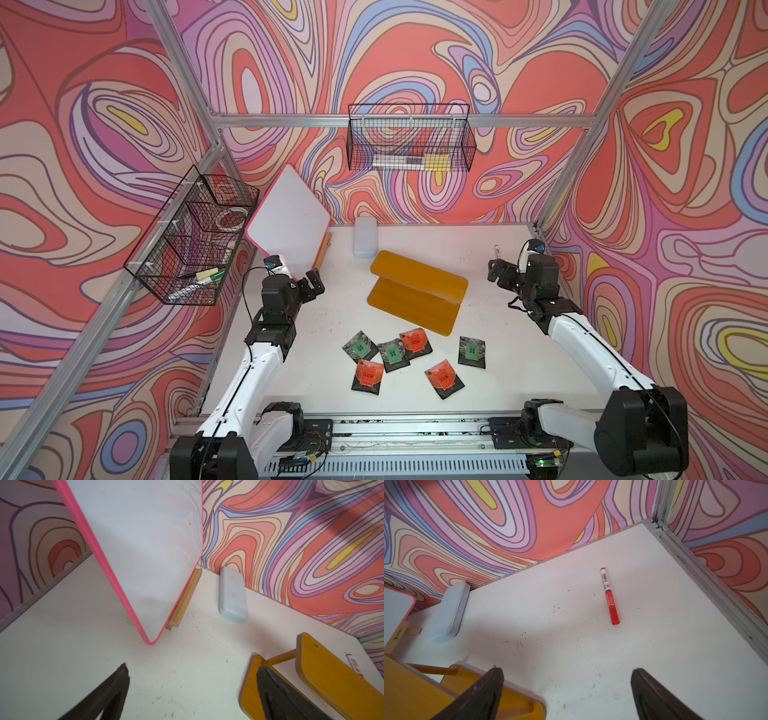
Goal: Place the tea bags on the shelf by color
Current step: Adjust the shelf at the center of the board.
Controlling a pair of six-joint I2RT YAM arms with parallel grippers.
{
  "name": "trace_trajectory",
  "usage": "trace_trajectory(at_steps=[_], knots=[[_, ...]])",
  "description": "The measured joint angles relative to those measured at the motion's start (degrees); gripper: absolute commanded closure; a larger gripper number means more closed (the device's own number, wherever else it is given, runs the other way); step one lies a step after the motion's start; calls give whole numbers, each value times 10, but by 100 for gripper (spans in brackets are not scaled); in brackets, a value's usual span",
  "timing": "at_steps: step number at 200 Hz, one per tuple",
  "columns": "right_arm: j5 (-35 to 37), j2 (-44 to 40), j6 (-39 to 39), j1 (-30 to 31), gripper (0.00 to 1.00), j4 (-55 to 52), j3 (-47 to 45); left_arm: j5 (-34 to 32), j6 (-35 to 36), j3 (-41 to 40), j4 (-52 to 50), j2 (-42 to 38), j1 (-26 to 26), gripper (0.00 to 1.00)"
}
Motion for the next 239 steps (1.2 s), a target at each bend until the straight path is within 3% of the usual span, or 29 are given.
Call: trace_trajectory(at_steps=[43,97,164,239], knots=[[-26,3,33,0,2,-127,57,92,-16,44,-49,19,-6,1],[-61,42,46,1,2,-251,72,108,-21,87,-101,57,-74,1],[-85,60,48,22,2,-309,84,130,-25,142,-115,122,-110,1],[-56,129,64,86,2,-337,150,155,-30,153,-115,144,-122,1]])
